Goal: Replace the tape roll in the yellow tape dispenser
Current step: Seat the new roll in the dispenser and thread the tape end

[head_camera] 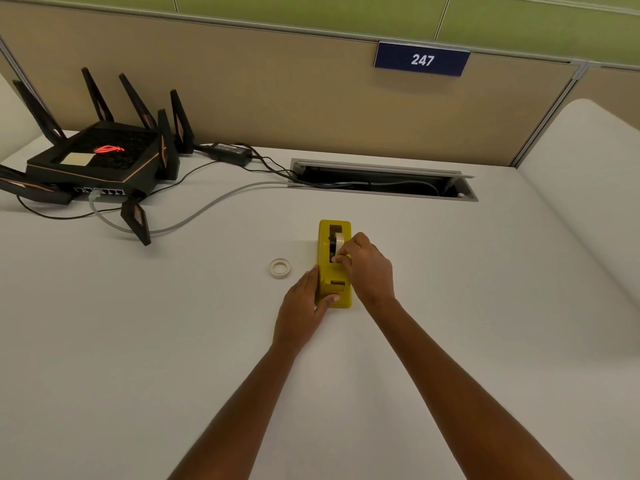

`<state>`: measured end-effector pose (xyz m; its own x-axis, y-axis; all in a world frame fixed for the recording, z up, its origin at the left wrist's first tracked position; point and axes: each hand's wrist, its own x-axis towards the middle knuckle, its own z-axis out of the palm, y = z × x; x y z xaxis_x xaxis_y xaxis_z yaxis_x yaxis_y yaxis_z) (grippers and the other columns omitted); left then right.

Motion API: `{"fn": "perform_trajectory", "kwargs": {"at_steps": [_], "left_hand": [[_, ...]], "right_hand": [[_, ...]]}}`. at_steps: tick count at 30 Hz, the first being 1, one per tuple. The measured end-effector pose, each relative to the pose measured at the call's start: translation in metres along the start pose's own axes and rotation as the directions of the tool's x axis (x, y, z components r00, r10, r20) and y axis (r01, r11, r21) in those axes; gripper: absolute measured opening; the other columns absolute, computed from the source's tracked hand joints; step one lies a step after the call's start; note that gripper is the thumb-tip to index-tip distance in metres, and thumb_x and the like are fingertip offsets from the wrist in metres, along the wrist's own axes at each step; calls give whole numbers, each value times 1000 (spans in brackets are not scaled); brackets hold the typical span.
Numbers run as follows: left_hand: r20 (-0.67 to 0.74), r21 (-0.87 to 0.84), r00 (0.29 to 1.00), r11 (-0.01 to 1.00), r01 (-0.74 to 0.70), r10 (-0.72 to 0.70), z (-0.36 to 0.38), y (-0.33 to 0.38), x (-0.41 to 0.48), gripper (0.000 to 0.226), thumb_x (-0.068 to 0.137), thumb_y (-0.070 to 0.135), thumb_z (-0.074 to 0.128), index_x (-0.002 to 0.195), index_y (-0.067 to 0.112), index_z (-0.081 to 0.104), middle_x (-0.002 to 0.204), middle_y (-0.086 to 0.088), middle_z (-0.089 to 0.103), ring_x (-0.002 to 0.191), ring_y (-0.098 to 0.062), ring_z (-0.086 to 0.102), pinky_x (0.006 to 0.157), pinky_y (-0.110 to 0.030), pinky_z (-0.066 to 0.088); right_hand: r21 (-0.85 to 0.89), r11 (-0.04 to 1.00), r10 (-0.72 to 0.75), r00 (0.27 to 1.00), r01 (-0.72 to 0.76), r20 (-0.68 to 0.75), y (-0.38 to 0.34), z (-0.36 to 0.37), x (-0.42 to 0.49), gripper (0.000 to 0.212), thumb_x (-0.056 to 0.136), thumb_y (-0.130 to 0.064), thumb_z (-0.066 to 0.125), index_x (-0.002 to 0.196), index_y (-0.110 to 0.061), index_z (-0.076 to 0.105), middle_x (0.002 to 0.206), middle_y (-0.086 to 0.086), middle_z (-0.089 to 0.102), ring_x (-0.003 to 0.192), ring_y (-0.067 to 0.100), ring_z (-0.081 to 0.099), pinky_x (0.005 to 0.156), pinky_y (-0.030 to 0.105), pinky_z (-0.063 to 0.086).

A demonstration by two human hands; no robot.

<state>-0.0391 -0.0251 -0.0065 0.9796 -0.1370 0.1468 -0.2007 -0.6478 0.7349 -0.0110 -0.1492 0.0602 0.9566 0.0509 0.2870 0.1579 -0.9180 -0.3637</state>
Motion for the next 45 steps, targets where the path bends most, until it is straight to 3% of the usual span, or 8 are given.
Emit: {"fn": "perform_trajectory", "kwargs": {"at_steps": [6, 12, 29, 34, 45], "left_hand": [[-15, -1, 1000, 1000, -20, 20, 0, 0, 0, 60, 85, 40, 51, 135, 11, 32, 133, -10, 52, 118, -24, 51, 99, -39, 44], [-30, -1, 999, 1000, -30, 30, 1, 0, 0, 60, 85, 39, 52, 134, 11, 33, 131, -11, 54, 115, -25, 52, 96, -34, 43], [-23, 42, 999, 999, -27, 28, 2, -2, -1, 62, 85, 39, 52, 135, 7, 31, 134, -14, 50, 119, -27, 50, 99, -38, 43], [-17, 40, 999, 999, -33, 34, 1, -2, -1, 63, 86, 39, 52, 135, 7, 30, 135, -13, 49, 121, -27, 48, 102, -38, 42], [-11, 56, 1000, 998, -9, 10, 2, 0, -2, 71, 83, 55, 33, 135, 8, 29, 138, -13, 46, 124, -27, 46, 103, -35, 38]], "right_hand": [[-24, 1000, -19, 1000, 19, -22, -1, 0, -9, 23, 89, -25, 53, 93, -6, 66, 103, 12, 62, 86, 27, 62, 62, 34, 50], [-15, 1000, -2, 999, 1, -45, -4, 0, -17, 23, 90, -24, 53, 92, -5, 65, 100, 12, 62, 84, 26, 62, 58, 28, 40], [-9, 1000, -14, 993, 13, -121, -13, -6, -51, 21, 89, -19, 55, 85, -1, 64, 92, 15, 63, 75, 28, 62, 52, 28, 37], [25, 1000, -3, 989, 7, -149, -16, -7, -60, 20, 87, -20, 58, 83, -2, 66, 89, 16, 64, 70, 28, 63, 51, 31, 46], [49, 999, 18, 981, -9, -191, -20, 0, -72, 12, 81, -13, 65, 80, -2, 68, 81, 16, 66, 62, 27, 64, 47, 25, 44]]}}
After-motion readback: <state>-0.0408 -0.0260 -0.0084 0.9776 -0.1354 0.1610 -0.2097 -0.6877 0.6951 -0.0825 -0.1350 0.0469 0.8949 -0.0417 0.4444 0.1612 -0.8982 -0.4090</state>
